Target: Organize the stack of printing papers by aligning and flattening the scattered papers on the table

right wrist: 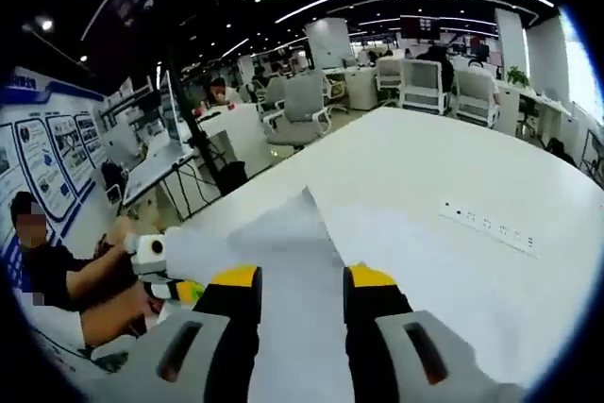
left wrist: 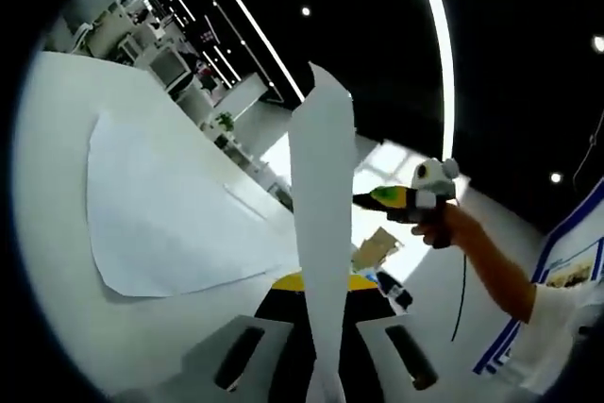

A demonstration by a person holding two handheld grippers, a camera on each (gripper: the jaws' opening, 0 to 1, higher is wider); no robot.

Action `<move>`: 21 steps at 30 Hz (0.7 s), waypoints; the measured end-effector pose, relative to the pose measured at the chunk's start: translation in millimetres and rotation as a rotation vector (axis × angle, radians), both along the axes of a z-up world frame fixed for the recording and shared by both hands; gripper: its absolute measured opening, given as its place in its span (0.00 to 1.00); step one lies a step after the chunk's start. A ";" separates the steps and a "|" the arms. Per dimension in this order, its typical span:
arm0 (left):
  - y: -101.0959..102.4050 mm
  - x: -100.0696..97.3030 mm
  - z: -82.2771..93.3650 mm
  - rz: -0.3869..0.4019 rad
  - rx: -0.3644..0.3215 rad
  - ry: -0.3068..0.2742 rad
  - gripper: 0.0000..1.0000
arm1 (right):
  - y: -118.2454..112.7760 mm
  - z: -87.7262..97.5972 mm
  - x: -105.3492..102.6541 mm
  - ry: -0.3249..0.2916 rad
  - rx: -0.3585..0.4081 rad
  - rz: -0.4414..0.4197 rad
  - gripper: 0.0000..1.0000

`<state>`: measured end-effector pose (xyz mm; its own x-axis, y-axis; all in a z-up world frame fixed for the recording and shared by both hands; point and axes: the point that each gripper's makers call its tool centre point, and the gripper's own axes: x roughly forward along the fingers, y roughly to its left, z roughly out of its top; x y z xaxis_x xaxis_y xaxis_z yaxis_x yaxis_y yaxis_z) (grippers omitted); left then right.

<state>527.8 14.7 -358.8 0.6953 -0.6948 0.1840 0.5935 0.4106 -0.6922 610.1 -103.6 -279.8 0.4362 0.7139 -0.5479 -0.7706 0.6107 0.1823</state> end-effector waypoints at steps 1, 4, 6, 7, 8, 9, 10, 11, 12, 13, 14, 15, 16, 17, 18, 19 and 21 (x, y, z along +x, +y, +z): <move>-0.2 -0.3 0.2 -0.005 -0.002 0.001 0.06 | -2.8 0.2 -0.3 -0.012 -0.004 0.009 0.30; -2.7 -4.7 3.3 -0.016 -0.005 -0.013 0.06 | -18.3 1.1 0.9 -0.038 -0.007 0.040 0.31; -4.1 -6.2 5.5 -0.024 -0.012 -0.022 0.06 | -26.7 -0.3 2.4 -0.014 0.021 0.029 0.33; -4.0 -5.5 5.6 -0.024 -0.012 -0.024 0.06 | -31.8 -2.3 2.9 -0.014 0.031 0.042 0.33; -3.8 -5.1 5.7 -0.024 -0.012 -0.026 0.06 | -34.2 -2.9 3.8 -0.012 0.040 0.045 0.33; -4.3 -5.6 6.7 -0.029 -0.016 -0.030 0.06 | -35.3 -2.8 5.1 -0.014 0.062 0.065 0.32; -6.5 -8.5 8.4 -0.037 -0.019 -0.037 0.06 | -35.4 0.4 5.9 -0.025 0.117 0.084 0.32; -6.6 -8.7 8.5 -0.037 -0.019 -0.038 0.06 | -37.9 0.9 7.5 -0.010 0.152 0.076 0.31; -6.8 -8.9 8.8 -0.036 -0.019 -0.039 0.06 | -39.1 0.6 7.3 -0.001 0.169 0.088 0.30; -7.2 -9.2 9.3 -0.039 -0.023 -0.038 0.06 | -43.4 -2.4 8.3 0.000 0.186 0.090 0.29; -7.6 -9.9 10.2 -0.044 -0.028 -0.039 0.06 | -47.2 -5.2 12.0 0.002 0.194 0.087 0.29; -7.7 -10.7 11.3 -0.044 -0.031 -0.045 0.06 | -48.3 -7.0 12.9 0.006 0.203 0.094 0.29; -7.4 -11.1 12.5 -0.043 -0.034 -0.052 0.06 | -49.7 -10.8 12.1 0.018 0.213 0.106 0.29; -7.3 -11.3 13.1 -0.043 -0.036 -0.054 0.06 | -50.5 -14.4 11.9 0.028 0.214 0.106 0.29; -4.1 -6.6 12.1 -0.044 -0.043 -0.054 0.06 | -52.6 -21.3 12.5 0.037 0.211 0.107 0.29; -3.8 -6.0 12.2 -0.044 -0.046 -0.053 0.06 | -52.5 -25.1 10.0 0.043 0.209 0.115 0.28; -3.7 -5.8 12.3 -0.044 -0.047 -0.053 0.06 | -52.8 -26.6 9.8 0.044 0.209 0.117 0.28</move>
